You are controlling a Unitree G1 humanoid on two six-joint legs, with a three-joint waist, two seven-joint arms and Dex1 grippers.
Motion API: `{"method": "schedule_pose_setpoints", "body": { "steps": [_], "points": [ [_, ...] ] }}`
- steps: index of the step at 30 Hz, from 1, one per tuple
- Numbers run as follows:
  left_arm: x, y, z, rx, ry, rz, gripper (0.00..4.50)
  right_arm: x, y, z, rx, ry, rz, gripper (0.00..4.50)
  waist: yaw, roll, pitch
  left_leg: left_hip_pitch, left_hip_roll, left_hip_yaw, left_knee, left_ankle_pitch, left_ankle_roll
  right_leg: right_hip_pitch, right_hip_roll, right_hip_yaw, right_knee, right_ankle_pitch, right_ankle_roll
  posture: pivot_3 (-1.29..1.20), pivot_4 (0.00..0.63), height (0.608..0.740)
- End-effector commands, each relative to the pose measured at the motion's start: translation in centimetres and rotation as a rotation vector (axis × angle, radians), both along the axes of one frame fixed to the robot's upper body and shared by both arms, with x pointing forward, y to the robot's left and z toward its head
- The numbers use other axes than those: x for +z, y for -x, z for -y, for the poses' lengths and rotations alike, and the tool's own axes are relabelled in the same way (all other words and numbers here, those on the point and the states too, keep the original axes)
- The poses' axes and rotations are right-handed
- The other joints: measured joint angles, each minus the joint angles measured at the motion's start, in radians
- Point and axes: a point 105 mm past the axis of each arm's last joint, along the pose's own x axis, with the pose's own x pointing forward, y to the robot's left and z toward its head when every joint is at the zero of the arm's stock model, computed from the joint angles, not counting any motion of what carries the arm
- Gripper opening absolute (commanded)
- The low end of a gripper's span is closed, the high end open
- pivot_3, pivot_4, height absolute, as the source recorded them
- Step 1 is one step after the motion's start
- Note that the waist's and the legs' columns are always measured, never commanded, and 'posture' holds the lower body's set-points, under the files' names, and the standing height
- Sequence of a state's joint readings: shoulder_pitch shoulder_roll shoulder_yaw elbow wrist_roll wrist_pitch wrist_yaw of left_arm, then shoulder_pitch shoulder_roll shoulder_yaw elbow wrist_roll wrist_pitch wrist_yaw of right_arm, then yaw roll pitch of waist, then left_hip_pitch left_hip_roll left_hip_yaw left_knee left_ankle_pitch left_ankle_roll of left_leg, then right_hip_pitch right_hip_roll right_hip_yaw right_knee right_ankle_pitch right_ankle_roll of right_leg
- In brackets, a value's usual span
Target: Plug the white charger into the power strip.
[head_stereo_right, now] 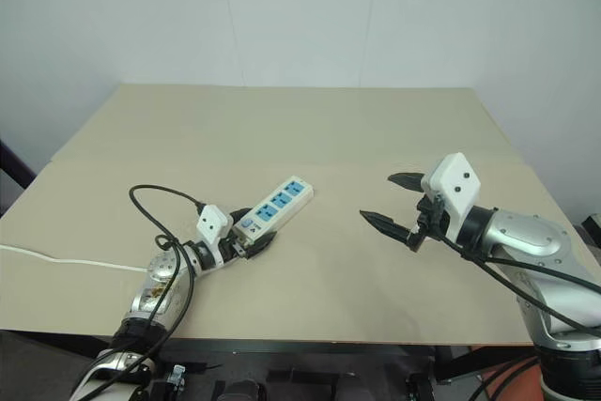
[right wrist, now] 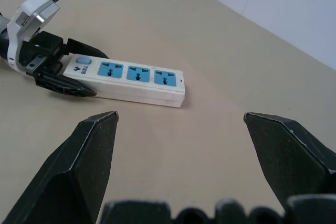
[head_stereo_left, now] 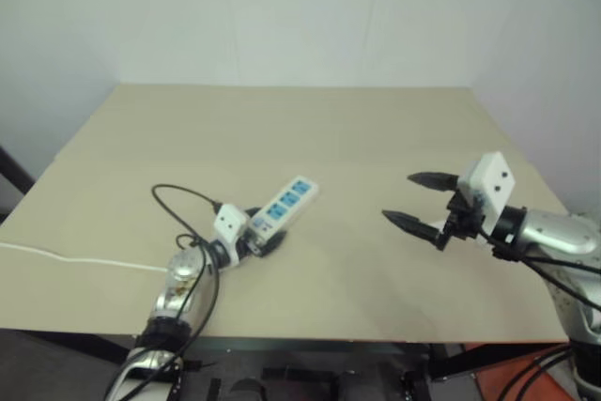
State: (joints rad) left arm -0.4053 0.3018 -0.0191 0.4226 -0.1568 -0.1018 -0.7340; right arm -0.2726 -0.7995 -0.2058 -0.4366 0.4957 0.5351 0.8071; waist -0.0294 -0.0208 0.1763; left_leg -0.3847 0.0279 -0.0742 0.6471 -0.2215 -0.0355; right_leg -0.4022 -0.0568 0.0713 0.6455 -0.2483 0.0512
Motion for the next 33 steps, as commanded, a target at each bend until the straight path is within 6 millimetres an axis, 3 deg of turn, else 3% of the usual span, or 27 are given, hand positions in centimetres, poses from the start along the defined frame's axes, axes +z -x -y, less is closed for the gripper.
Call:
{"method": "schedule_pose_setpoints", "body": {
  "steps": [1, 3, 9, 13, 15, 17, 20, 25, 33],
  "points": [
    [-1.6, 0.7, 0.0, 0.0, -0.014, -0.083, 3.88, 1.0, 0.2, -0.4, 0.026, -0.008, 0.041, 4.5, -0.001, 0.0, 0.0, 0.0, 0.0, 0.0, 0.0, 0.0, 0.0, 0.0, 0.0, 0.0, 0.0, 0.0, 0.0, 0.0, 0.15, 0.74],
    [-2.2, 1.0, 0.1, -0.012, -0.013, -0.121, 3.37, 1.1, 0.2, -0.4, 0.028, -0.009, 0.043, 4.5, 0.0, 0.0, 0.0, 0.0, 0.0, 0.0, 0.0, 0.0, 0.0, 0.0, 0.0, 0.0, 0.0, 0.0, 0.0, 0.0, 0.15, 0.74],
    [-2.0, 0.4, 0.0, -0.018, -0.065, -0.108, 3.32, 1.2, 0.2, -0.5, 0.028, -0.011, 0.048, 4.5, 0.002, 0.0, 0.0, 0.0, 0.0, 0.0, 0.0, 0.0, 0.0, 0.0, 0.0, 0.0, 0.0, 0.0, 0.0, 0.0, 0.15, 0.74],
    [0.2, -0.2, 1.0, -0.146, -0.072, -0.033, 3.32, 1.3, 0.1, -0.6, 0.028, -0.015, 0.051, 4.5, 0.01, 0.0, 0.0, 0.0, 0.0, 0.0, 0.0, 0.0, 0.0, 0.0, 0.0, 0.0, 0.0, 0.0, 0.0, 0.0, 0.15, 0.74],
    [2.3, -0.1, 1.9, -0.265, -0.05, 0.017, 3.32, 1.3, 0.1, -0.6, 0.027, -0.017, 0.052, 4.5, 0.012, 0.0, 0.0, -0.001, 0.0, 0.0, 0.0, 0.0, 0.0, 0.0, 0.0, 0.0, -0.001, 0.0, 0.0, 0.0, 0.15, 0.74],
    [3.8, 0.4, 2.5, -0.386, -0.049, 0.053, 3.32, 1.3, 0.1, -0.7, 0.027, -0.02, 0.053, 4.5, 0.013, 0.0, 0.0, -0.004, 0.0, 0.0, 0.0, 0.0, 0.0, -0.002, 0.0, -0.001, -0.002, 0.0, 0.0, 0.0, 0.15, 0.74],
    [4.4, 1.8, 2.9, -0.579, -0.089, 0.051, 3.32, 1.2, 0.2, -0.7, 0.03, -0.021, 0.053, 4.5, 0.012, 0.0, 0.0, -0.006, 0.0, 0.0, 0.0, 0.0, 0.0, -0.003, 0.0, -0.001, -0.003, 0.003, -0.006, 0.0, 0.15, 0.74],
    [2.1, 3.2, 3.1, -0.711, -0.17, -0.004, 3.32, 1.1, 0.3, -1.0, 0.038, -0.025, 0.052, 4.5, 0.011, 0.0, 0.0, -0.005, -0.001, 0.0, 0.0, 0.0, 0.0, -0.003, 0.0, -0.001, -0.003, 0.003, -0.005, 0.0, 0.15, 0.74],
    [-2.1, 3.8, 3.7, -0.682, -0.202, -0.053, 3.32, 0.6, 0.4, -0.4, 0.091, 0.058, 0.02, 4.5, 0.017, 0.0, 0.0, -0.005, -0.001, 0.0, 0.001, 0.0, 0.0, -0.002, -0.001, -0.001, -0.003, 0.002, -0.001, 0.0, 0.15, 0.74]
  ]
}}
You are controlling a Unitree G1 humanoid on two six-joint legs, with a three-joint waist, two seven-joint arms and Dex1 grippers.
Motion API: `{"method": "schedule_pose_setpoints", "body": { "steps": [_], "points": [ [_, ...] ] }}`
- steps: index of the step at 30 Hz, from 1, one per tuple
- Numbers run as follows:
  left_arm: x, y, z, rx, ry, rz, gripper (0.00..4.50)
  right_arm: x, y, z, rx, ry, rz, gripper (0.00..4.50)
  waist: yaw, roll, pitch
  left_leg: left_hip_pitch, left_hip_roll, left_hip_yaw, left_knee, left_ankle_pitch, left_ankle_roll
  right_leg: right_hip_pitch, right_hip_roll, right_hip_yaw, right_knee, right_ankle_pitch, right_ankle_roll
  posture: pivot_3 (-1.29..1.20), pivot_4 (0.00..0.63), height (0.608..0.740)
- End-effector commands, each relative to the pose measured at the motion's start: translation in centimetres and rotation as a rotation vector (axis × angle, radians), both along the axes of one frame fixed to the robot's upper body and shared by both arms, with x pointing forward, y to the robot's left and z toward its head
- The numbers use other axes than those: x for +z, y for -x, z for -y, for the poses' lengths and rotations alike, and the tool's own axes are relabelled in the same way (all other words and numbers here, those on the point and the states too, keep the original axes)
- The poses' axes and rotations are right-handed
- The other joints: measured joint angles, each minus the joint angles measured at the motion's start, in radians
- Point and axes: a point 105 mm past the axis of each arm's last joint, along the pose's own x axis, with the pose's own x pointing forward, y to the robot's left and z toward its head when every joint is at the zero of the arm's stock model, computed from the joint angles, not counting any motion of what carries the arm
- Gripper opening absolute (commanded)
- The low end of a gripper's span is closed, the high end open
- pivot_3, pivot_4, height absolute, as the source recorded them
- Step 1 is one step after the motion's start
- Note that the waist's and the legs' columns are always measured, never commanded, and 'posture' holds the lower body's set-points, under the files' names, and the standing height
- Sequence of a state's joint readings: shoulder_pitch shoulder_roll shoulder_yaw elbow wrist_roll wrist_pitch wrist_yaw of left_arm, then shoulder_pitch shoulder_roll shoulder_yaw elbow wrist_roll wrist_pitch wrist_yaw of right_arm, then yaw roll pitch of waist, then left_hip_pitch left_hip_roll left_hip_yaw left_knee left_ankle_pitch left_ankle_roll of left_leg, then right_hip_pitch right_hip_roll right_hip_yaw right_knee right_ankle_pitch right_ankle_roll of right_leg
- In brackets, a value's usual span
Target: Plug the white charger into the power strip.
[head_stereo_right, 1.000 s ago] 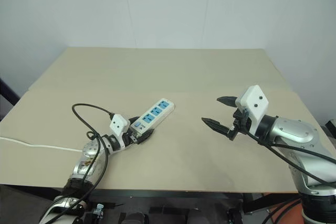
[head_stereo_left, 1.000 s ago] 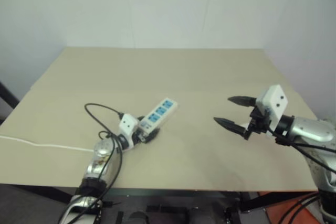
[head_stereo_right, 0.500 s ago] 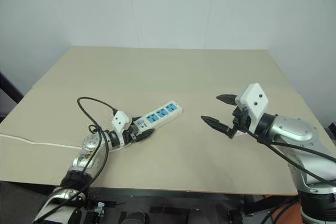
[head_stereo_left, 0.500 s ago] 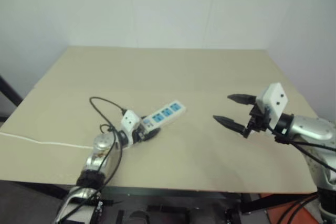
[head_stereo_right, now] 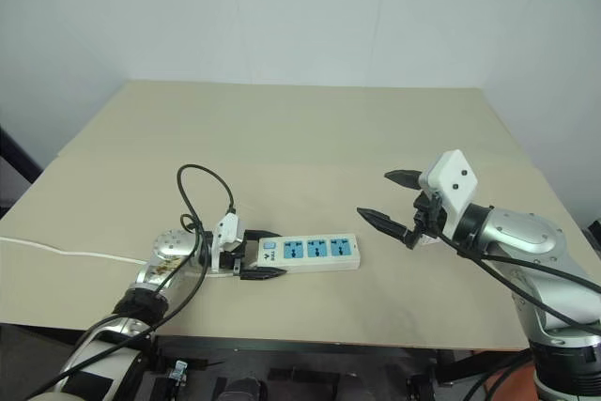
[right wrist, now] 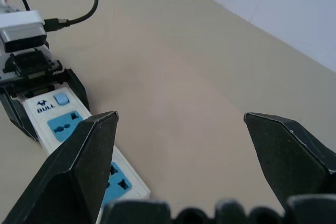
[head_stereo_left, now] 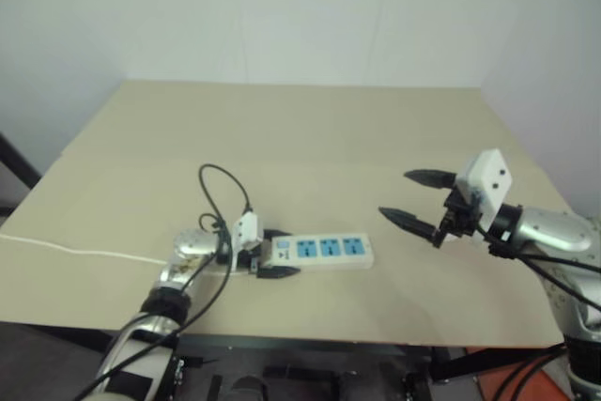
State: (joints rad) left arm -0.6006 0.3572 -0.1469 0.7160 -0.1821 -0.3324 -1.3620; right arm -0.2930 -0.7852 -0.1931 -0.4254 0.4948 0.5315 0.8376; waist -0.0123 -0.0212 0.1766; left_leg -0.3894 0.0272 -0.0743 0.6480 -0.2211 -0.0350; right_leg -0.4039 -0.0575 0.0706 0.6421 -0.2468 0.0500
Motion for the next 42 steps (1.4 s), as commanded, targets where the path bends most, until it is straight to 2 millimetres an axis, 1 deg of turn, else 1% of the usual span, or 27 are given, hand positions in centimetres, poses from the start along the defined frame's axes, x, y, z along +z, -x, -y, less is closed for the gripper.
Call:
{"method": "schedule_pose_setpoints", "body": {
  "steps": [1, 4, 7, 11, 14, 16, 21, 24, 26, 36, 39, 40, 42],
  "points": [
    [-1.9, 0.6, 0.4, 0.0, -0.034, -0.034, 3.32, 0.5, 0.5, 0.4, 0.073, 0.108, 0.018, 4.5, 0.0, 0.0, 0.0, 0.0, -0.001, 0.0, 0.0, 0.0, 0.0, 0.001, -0.001, 0.0, 0.0, 0.0, 0.0, 0.0, 0.15, 0.74],
    [-2.1, 0.7, 0.7, -0.003, -0.029, -0.035, 3.32, 0.4, 0.4, 1.7, 0.134, 0.285, -0.003, 4.5, 0.0, 0.001, 0.0, 0.001, -0.002, 0.0, 0.002, 0.0, 0.0, 0.001, -0.002, 0.0, 0.0, -0.001, 0.003, 0.0, 0.15, 0.74],
    [-2.1, 0.7, 1.1, -0.007, -0.021, -0.038, 3.32, -0.6, 0.4, 3.5, 0.214, 0.55, -0.049, 4.5, 0.0, 0.003, -0.002, 0.002, -0.002, 0.0, 0.002, 0.0, 0.0, 0.002, -0.002, 0.0, 0.0, -0.001, 0.005, 0.0, 0.15, 0.74],
    [-2.2, 0.7, 1.7, -0.015, -0.008, -0.041, 3.32, -2.0, -1.0, 5.9, 0.278, 0.85, -0.107, 4.5, -0.001, 0.004, -0.003, 0.004, -0.002, 0.001, 0.002, 0.0, 0.0, 0.004, -0.002, 0.0, -0.001, -0.002, 0.005, 0.0, 0.15, 0.74],
    [-2.2, 0.7, 2.2, -0.018, 0.004, -0.043, 3.32, -2.6, -2.1, 6.5, 0.339, 0.996, -0.125, 4.5, -0.002, 0.006, -0.003, 0.004, -0.002, 0.001, 0.002, 0.0, 0.0, 0.004, -0.002, 0.0, -0.001, -0.002, 0.006, 0.0, 0.15, 0.74],
    [-2.2, 0.7, 2.4, -0.022, 0.006, -0.043, 3.32, -3.1, -3.4, 6.7, 0.356, 1.09, -0.102, 4.5, -0.001, 0.006, -0.003, 0.004, -0.003, 0.001, 0.002, 0.0, 0.0, 0.004, -0.002, 0.0, -0.001, -0.002, 0.006, 0.0, 0.15, 0.74],
    [-2.2, 0.7, 2.7, -0.025, 0.006, -0.041, 3.32, -4.6, -6.4, 6.9, 0.391, 1.264, -0.063, 4.5, 0.0, 0.006, -0.003, 0.003, -0.004, 0.001, 0.002, 0.0, 0.0, 0.003, -0.003, 0.001, -0.001, -0.002, 0.006, 0.0, 0.15, 0.74],
    [-2.1, 0.6, 2.8, -0.024, 0.012, -0.035, 3.32, -5.4, -7.8, 7.6, 0.369, 1.29, -0.137, 4.5, 0.001, 0.006, -0.004, 0.004, -0.005, 0.0, 0.002, 0.0, 0.0, 0.003, -0.004, 0.001, 0.0, -0.001, 0.005, 0.0, 0.15, 0.74],
    [-2.0, 0.7, 2.9, -0.024, 0.015, -0.03, 3.32, -5.8, -8.3, 7.9, 0.371, 1.312, -0.171, 4.5, 0.002, 0.006, -0.003, 0.003, -0.005, 0.0, 0.002, 0.0, 0.0, 0.003, -0.004, 0.001, 0.0, 0.002, 0.0, 0.0, 0.15, 0.74],
    [-1.9, 0.7, 2.7, 0.004, 0.027, -0.023, 3.32, -7.1, -8.7, 8.0, 0.406, 1.335, -0.233, 4.5, -0.003, 0.008, -0.004, 0.004, -0.006, -0.001, 0.001, 0.0, 0.0, 0.003, -0.005, 0.001, 0.001, 0.002, -0.001, 0.0, 0.15, 0.74],
    [-2.0, 0.7, 2.6, 0.015, 0.026, -0.022, 3.32, -7.9, -8.6, 7.9, 0.403, 1.307, -0.27, 3.85, -0.003, 0.008, -0.004, 0.004, -0.006, -0.001, 0.001, 0.0, 0.0, 0.004, -0.005, 0.001, 0.001, 0.003, -0.001, 0.0, 0.15, 0.74],
    [-2.0, 0.7, 2.5, 0.017, 0.025, -0.023, 3.32, -8.2, -8.6, 7.9, 0.403, 1.31, -0.277, 3.58, -0.003, 0.008, -0.004, 0.004, -0.006, -0.001, 0.001, 0.0, 0.0, 0.004, -0.005, 0.001, 0.001, 0.003, -0.001, 0.0, 0.15, 0.74],
    [-2.0, 0.7, 2.5, 0.021, 0.024, -0.023, 3.32, -8.7, -8.6, 7.9, 0.4, 1.31, -0.295, 2.9, -0.005, 0.008, -0.004, 0.006, -0.006, -0.001, 0.001, 0.0, 0.0, 0.005, -0.005, 0.001, 0.001, 0.003, -0.001, 0.0, 0.15, 0.74]
  ]
}}
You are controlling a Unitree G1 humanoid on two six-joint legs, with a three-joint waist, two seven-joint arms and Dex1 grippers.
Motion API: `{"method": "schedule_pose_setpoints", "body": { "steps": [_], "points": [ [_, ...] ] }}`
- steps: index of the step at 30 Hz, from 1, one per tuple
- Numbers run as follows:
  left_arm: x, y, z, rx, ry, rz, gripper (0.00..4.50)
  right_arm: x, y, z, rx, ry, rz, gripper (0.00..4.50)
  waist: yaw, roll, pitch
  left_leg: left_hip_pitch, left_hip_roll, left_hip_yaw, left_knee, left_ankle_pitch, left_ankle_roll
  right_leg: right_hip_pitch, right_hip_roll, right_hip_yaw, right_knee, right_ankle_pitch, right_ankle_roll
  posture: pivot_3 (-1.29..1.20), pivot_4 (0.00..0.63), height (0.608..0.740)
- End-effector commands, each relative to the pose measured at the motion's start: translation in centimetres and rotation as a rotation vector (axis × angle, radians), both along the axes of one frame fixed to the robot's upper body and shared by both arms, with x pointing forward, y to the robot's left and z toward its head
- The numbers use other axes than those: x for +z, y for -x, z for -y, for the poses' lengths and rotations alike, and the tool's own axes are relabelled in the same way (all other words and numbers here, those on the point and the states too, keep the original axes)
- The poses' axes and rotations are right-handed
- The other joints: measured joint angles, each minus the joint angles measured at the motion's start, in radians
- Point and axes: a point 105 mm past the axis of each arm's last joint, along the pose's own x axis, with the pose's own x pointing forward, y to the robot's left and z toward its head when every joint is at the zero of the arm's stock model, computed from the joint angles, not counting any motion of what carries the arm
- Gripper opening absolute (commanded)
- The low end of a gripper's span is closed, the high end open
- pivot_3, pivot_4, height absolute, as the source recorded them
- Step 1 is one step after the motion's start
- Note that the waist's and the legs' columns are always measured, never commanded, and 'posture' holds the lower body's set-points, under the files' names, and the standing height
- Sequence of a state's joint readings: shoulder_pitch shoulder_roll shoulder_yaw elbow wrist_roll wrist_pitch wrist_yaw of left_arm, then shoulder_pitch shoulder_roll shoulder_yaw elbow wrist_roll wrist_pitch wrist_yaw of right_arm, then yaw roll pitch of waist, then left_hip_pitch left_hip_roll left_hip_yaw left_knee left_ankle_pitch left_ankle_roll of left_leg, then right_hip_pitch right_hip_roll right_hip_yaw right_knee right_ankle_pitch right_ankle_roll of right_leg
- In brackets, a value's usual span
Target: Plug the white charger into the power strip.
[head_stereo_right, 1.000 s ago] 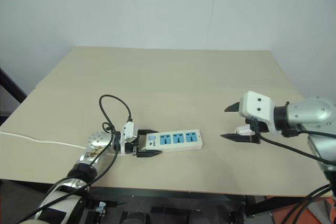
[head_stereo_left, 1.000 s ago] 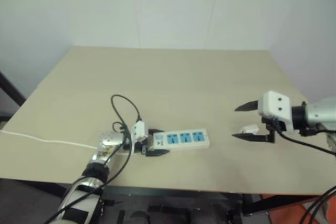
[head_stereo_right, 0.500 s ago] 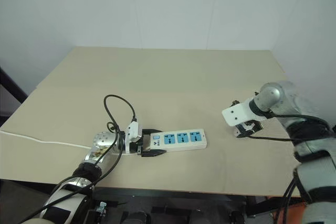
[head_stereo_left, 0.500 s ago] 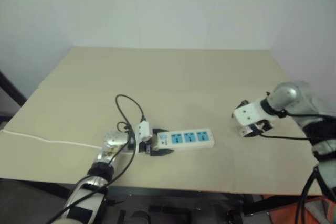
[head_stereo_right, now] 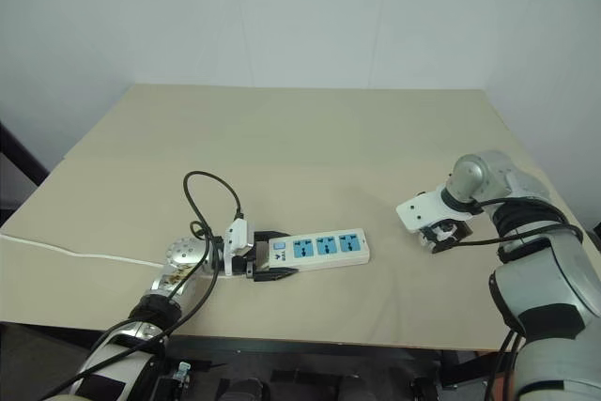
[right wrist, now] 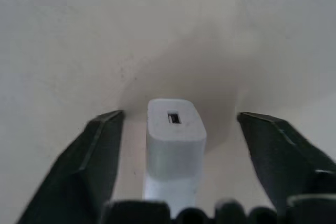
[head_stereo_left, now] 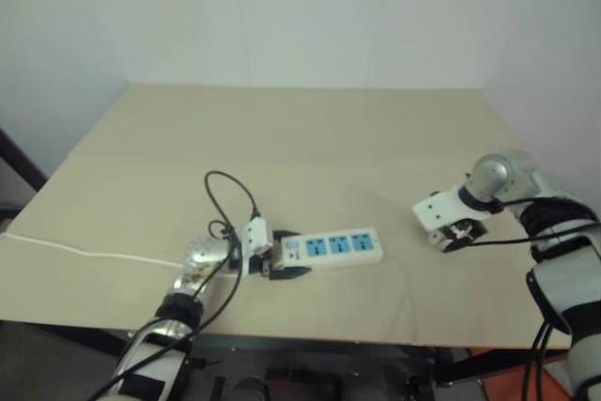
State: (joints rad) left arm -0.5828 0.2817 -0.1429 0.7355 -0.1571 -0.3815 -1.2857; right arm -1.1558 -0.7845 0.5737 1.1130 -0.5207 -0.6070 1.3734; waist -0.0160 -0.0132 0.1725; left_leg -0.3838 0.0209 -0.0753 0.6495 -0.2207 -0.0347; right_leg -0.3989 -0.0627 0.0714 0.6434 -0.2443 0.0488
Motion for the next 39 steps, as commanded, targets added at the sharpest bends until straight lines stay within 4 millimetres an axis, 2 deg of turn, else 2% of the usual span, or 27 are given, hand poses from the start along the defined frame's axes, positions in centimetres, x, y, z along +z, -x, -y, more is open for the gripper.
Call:
{"method": "schedule_pose_setpoints", "body": {
  "steps": [1, 3, 5, 9, 11, 14, 16, 19, 22, 24, 26, 30, 39],
  "points": [
    [-1.4, 0.7, 0.5, -0.012, -0.034, -0.042, 3.32, -0.2, -0.3, -0.1, -0.023, -0.007, 0.01, 2.57, -0.003, 0.0, 0.0, 0.001, 0.0, 0.0, 0.0, 0.0, 0.0, 0.002, 0.0, 0.0, 0.0, 0.0, 0.0, 0.0, 0.15, 0.74],
    [-1.5, 0.8, 0.4, -0.009, -0.035, -0.044, 3.32, -0.6, -0.3, 0.0, -0.026, -0.001, 0.011, 1.89, -0.01, 0.0, 0.0, 0.008, 0.0, 0.0, 0.0, 0.0, 0.0, 0.008, 0.0, 0.0, -0.001, 0.0, 0.0, 0.0, 0.15, 0.74],
    [-1.5, 0.8, 0.3, -0.008, -0.039, -0.045, 3.32, -0.5, -0.4, 0.0, -0.027, -0.002, 0.013, 1.22, -0.018, 0.0, 0.0, 0.012, 0.0, 0.0, -0.001, 0.0, 0.0, 0.012, 0.0, 0.0, -0.002, -0.004, 0.007, 0.0, 0.15, 0.74],
    [-1.6, 0.8, 0.1, -0.007, -0.045, -0.05, 3.32, 0.9, -1.1, -0.8, -0.012, -0.043, 0.07, 1.16, -0.027, 0.0, 0.0, 0.013, 0.0, 0.0, -0.001, 0.0, 0.0, 0.013, 0.0, 0.0, -0.001, -0.004, 0.007, 0.0, 0.15, 0.74],
    [-1.7, 0.9, 0.2, -0.009, -0.047, -0.054, 3.32, 2.7, -1.9, -2.2, 0.001, -0.131, 0.137, 1.16, -0.028, 0.0, 0.0, 0.013, 0.0, 0.0, -0.001, 0.0, 0.0, 0.012, 0.0, 0.001, -0.001, -0.004, 0.007, 0.0, 0.15, 0.74],
    [-1.8, 1.0, 0.2, -0.016, -0.05, -0.061, 3.32, 7.0, -2.9, -6.2, -0.02, -0.455, 0.205, 1.16, -0.033, 0.002, 0.001, 0.013, 0.0, 0.0, -0.003, 0.0, 0.0, 0.011, 0.0, 0.001, -0.001, -0.003, 0.004, 0.0, 0.15, 0.74],
    [-1.9, 1.1, 0.2, -0.021, -0.053, -0.064, 3.32, 9.4, -2.4, -8.4, 0.013, -0.675, 0.191, 1.16, -0.033, 0.002, 0.001, 0.013, 0.0, -0.001, -0.004, 0.0, 0.0, 0.011, 0.0, 0.001, 0.0, 0.0, 0.0, 0.0, 0.15, 0.74],
    [-1.9, 1.1, 0.1, -0.025, -0.055, -0.067, 3.32, 11.2, -0.5, -11.1, 0.051, -0.986, 0.102, 1.16, -0.024, 0.002, 0.001, 0.012, 0.0, -0.002, -0.004, 0.0, 0.0, 0.011, 0.0, 0.0, 0.0, -0.001, 0.0, 0.0, 0.15, 0.74],
    [-1.9, 1.2, 0.1, -0.034, -0.058, -0.074, 3.32, 12.3, 1.2, -13.6, 0.009, -1.346, -0.001, 1.16, -0.02, 0.001, 0.0, 0.009, 0.0, -0.004, -0.004, 0.0, 0.0, 0.011, 0.0, -0.002, -0.002, -0.001, 0.0, 0.0, 0.15, 0.74],
    [-1.9, 1.4, 0.1, -0.053, -0.061, -0.084, 3.32, 12.2, 2.2, -14.9, -0.02, -1.559, -0.042, 1.16, -0.022, 0.001, 0.0, 0.008, -0.001, -0.004, -0.003, 0.0, 0.0, 0.01, 0.0, -0.001, -0.001, -0.001, 0.0, 0.0, 0.15, 0.74],
    [-1.8, 1.7, 0.1, -0.076, -0.062, -0.093, 3.32, 11.2, 3.4, -15.7, -0.019, -1.62, -0.072, 1.16, -0.025, 0.001, 0.0, 0.008, -0.001, -0.004, -0.004, 0.0, 0.0, 0.009, 0.0, -0.001, 0.0, -0.001, 0.0, 0.0, 0.15, 0.74],
    [-1.4, 2.2, 0.1, -0.145, -0.069, -0.1, 3.32, 8.6, 5.2, -17.4, -0.081, -1.634, -0.2, 1.16, -0.026, 0.001, 0.0, 0.008, -0.001, -0.004, -0.004, 0.0, 0.0, 0.008, 0.0, -0.001, 0.0, -0.003, 0.003, 0.0, 0.15, 0.74],
    [-1.5, 2.5, 0.2, -0.205, -0.093, -0.115, 3.32, 7.4, 6.5, -18.7, -0.069, -1.618, -0.24, 1.16, -0.026, 0.001, 0.0, 0.007, -0.001, -0.004, -0.004, 0.0, 0.0, 0.007, 0.0, -0.001, 0.0, -0.006, 0.008, 0.0, 0.15, 0.74]
  ]
}}
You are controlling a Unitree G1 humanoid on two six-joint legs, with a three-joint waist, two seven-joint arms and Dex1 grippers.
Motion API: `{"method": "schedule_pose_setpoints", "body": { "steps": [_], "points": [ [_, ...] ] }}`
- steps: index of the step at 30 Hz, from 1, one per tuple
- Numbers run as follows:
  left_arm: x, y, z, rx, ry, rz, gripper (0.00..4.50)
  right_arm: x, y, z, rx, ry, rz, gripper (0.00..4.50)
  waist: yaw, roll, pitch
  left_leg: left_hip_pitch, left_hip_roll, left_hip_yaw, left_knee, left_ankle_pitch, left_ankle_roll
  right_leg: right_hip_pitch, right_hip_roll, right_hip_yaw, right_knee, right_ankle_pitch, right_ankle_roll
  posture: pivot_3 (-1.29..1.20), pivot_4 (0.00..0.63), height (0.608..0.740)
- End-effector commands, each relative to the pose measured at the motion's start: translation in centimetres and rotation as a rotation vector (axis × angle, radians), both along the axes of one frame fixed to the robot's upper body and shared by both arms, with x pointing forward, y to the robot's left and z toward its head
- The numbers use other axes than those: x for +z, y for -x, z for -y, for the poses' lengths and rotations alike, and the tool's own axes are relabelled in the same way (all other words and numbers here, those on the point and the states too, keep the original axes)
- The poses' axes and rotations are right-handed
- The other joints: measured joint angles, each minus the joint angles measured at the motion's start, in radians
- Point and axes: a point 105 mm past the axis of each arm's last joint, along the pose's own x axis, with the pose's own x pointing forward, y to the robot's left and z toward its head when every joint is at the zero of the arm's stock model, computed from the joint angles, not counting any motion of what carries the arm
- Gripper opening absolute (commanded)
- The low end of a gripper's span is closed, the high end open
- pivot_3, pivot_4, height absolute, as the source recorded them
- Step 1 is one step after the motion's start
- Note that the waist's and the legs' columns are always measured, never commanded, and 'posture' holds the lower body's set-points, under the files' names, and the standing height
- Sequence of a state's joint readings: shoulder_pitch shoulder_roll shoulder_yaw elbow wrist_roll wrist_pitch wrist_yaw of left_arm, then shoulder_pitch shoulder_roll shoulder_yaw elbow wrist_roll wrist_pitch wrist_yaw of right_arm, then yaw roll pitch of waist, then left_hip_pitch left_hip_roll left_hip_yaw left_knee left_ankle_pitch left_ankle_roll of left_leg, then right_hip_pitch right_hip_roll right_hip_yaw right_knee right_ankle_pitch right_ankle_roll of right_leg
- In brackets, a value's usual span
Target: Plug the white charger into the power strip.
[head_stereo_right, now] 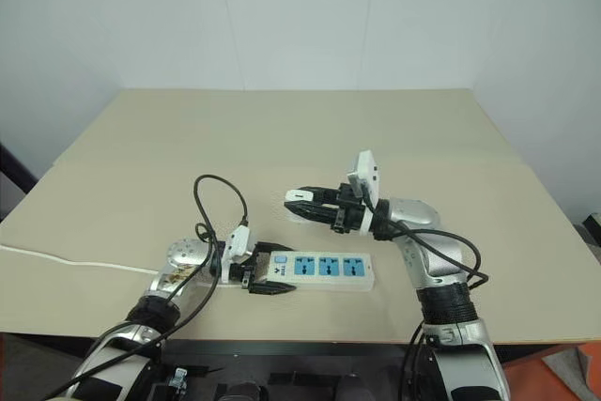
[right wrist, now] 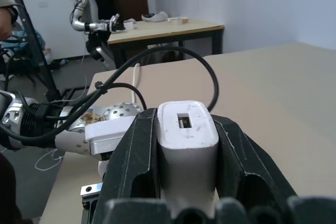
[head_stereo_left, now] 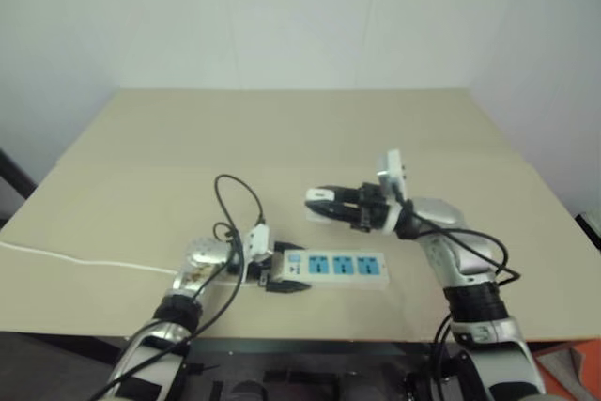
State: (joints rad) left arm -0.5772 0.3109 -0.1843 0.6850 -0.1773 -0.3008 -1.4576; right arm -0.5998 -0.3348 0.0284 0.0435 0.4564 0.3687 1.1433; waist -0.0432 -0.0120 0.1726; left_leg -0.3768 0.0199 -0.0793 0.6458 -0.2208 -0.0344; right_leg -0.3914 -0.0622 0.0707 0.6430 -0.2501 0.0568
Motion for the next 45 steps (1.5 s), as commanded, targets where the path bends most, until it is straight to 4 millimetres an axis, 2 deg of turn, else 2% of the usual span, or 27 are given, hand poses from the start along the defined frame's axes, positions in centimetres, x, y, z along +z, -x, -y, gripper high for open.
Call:
{"method": "schedule_pose_setpoints", "body": {
  "steps": [1, 6, 10, 34, 45],
  "points": [
    [-1.1, 0.5, 0.2, -0.021, -0.032, -0.036, 3.32, 0.6, 1.2, -0.4, 0.044, -0.008, 0.051, 1.16, 0.002, 0.0, 0.0, -0.001, 0.0, 0.0, 0.0, 0.0, 0.0, 0.0, 0.0, 0.0, 0.0, 0.0, 0.0, 0.0, 0.15, 0.74],
    [-1.3, 0.5, 0.3, -0.002, -0.026, -0.035, 3.32, -1.9, 2.6, -0.7, 0.102, 0.04, 0.043, 1.16, 0.002, 0.0, 0.0, -0.001, 0.0, 0.0, 0.0, 0.0, 0.0, 0.0, 0.0, 0.0, 0.0, 0.0, 0.0, 0.0, 0.15, 0.74],
    [-1.6, 0.7, 0.3, 0.003, -0.028, -0.038, 3.32, -3.1, 2.5, -0.9, 0.101, 0.047, 0.031, 1.16, 0.001, 0.0, 0.0, -0.001, 0.0, 0.0, 0.0, 0.0, 0.0, 0.0, 0.0, 0.0, -0.001, 0.0, 0.0, 0.0, 0.15, 0.74],
    [-1.5, 0.8, 0.3, 0.028, -0.016, -0.031, 3.32, -6.1, 1.4, 0.5, 0.064, 0.124, 0.008, 1.16, 0.002, 0.0, 0.0, 0.0, 0.0, 0.0, 0.0, 0.0, 0.0, 0.0, 0.0, 0.0, -0.001, 0.0, 0.001, 0.0, 0.15, 0.74],
    [-1.4, 0.7, 0.4, 0.028, -0.014, -0.028, 3.32, -6.7, 0.7, 0.8, 0.037, 0.139, 0.003, 1.16, 0.004, 0.0, 0.0, 0.0, 0.0, 0.0, 0.0, 0.0, 0.0, 0.0, 0.0, 0.0, -0.001, 0.0, 0.001, 0.0, 0.15, 0.74]
  ]
}}
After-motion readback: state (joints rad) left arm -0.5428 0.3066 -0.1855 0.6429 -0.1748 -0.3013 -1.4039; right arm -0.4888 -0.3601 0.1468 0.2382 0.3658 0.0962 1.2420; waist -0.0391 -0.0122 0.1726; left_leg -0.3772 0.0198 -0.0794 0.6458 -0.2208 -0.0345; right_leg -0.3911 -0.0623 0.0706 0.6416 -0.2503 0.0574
